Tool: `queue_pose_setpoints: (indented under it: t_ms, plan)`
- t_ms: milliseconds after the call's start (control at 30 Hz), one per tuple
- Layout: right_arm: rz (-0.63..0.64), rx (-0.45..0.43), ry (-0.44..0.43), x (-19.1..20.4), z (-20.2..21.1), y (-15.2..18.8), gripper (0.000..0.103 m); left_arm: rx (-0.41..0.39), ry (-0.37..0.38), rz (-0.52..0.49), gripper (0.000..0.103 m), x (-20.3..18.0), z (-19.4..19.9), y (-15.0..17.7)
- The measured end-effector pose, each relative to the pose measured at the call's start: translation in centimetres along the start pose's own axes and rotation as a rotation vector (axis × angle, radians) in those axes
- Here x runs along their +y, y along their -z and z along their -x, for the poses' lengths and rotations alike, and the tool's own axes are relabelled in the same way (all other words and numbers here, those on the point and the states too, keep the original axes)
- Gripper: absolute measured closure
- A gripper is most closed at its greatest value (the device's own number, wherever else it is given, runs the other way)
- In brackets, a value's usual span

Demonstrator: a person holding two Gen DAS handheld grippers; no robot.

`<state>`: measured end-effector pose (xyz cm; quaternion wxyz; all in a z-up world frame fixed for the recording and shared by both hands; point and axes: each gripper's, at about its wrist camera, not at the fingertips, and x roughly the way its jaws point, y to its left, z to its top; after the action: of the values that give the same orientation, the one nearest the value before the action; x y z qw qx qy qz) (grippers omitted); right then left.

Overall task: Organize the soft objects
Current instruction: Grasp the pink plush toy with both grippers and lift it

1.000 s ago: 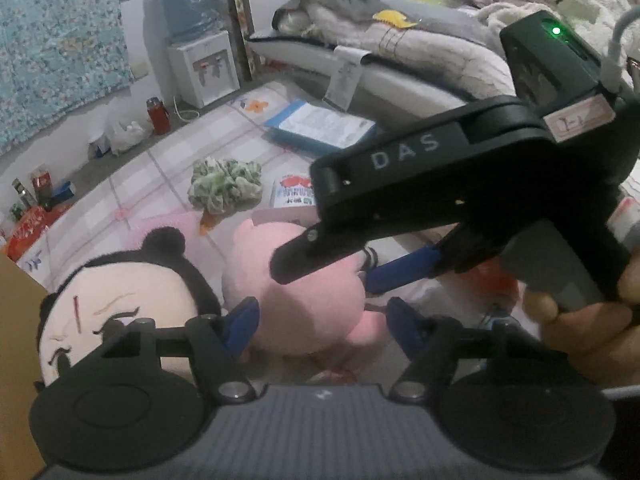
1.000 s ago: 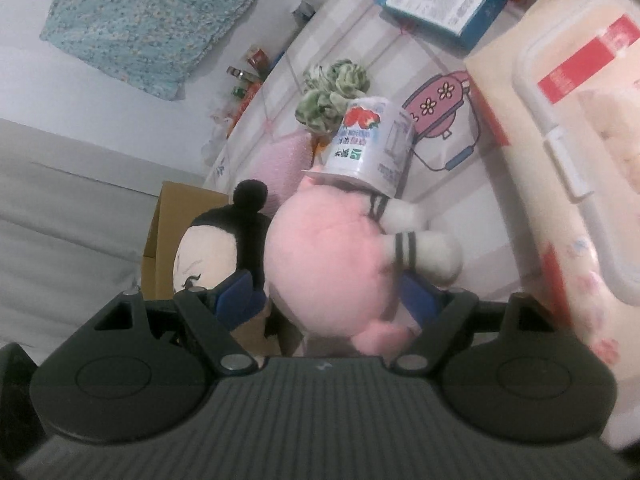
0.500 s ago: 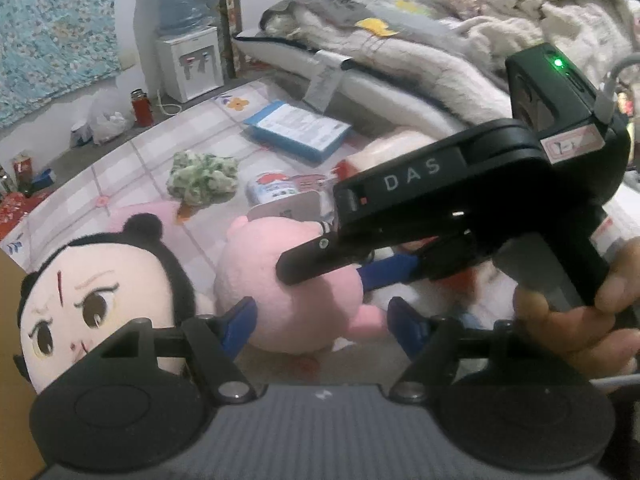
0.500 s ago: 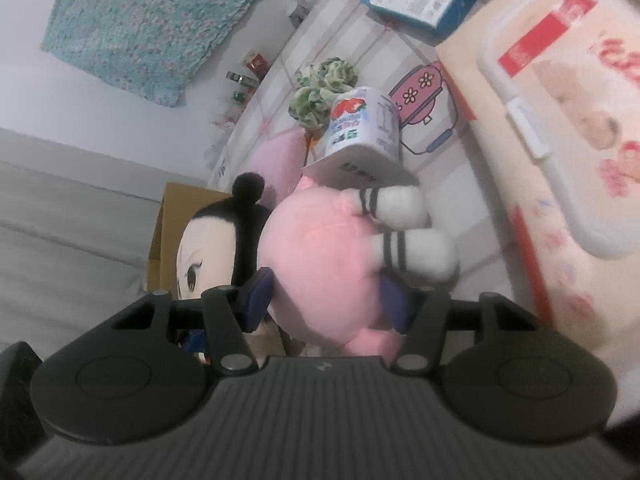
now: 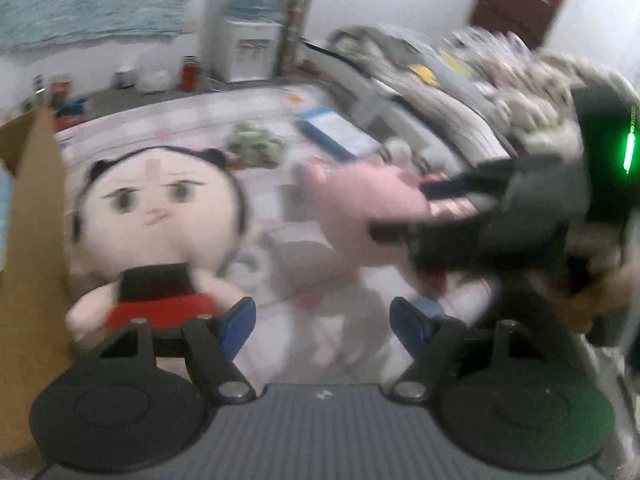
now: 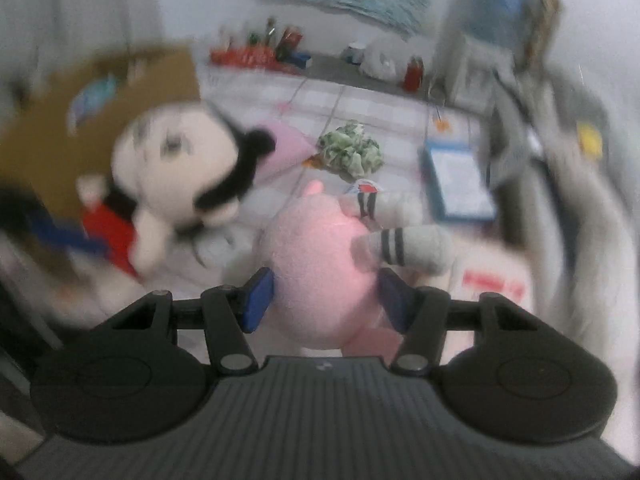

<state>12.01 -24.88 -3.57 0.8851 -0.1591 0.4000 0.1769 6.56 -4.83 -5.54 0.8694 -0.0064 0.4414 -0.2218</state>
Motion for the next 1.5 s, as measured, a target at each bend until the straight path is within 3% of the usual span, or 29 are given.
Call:
queue_pose_setpoints:
  t_ms: [200, 367, 500, 633, 833, 933, 1033, 1167, 1300, 1500]
  plan:
    - [0.513, -0.071, 0.278, 8.1, -2.0, 3.0, 0.042, -0.059, -0.044, 0.098, 0.028, 2.9, 2.8, 0.0]
    - [0.664, -0.103, 0.227, 11.3, -0.3, 5.6, 0.036, -0.085, -0.032, 0.125, 0.027, 3.8, 4.1, -0.1]
    - [0.659, -0.113, 0.159, 12.1, 1.4, 6.7, 0.03, -0.099, -0.024, 0.123, 0.024, 3.8, 4.3, -0.2]
    - [0.472, -0.123, 0.063, 10.0, 3.1, 6.6, 0.03, -0.096, -0.001, 0.107, 0.02, 3.6, 4.0, -0.1]
    - [0.017, -0.166, -0.215, 3.3, 5.8, 7.9, 0.029, -0.029, 0.041, 0.045, 0.018, 1.9, 1.6, -0.1]
    - [-0.201, -0.173, -0.309, 0.2, 6.0, 9.9, 0.027, -0.001, 0.056, 0.026, 0.018, 1.1, 0.1, -0.2]
    - [-0.423, -0.172, -0.365, -3.3, 5.6, 11.9, 0.025, 0.025, 0.071, 0.0, 0.018, 0.5, -1.0, -0.3]
    - [-0.679, -0.153, -0.375, -7.0, 3.6, 13.7, 0.024, 0.065, 0.078, -0.039, 0.018, -0.3, -2.2, -0.4]
    - [-0.836, -0.165, -0.458, -8.8, 1.6, 14.4, 0.024, 0.099, 0.091, -0.061, 0.018, -0.8, -3.1, -0.3]
    - [-0.939, -0.104, -0.601, -8.4, -1.7, 13.3, 0.024, 0.162, 0.092, -0.102, 0.015, -1.8, -4.8, 0.1]
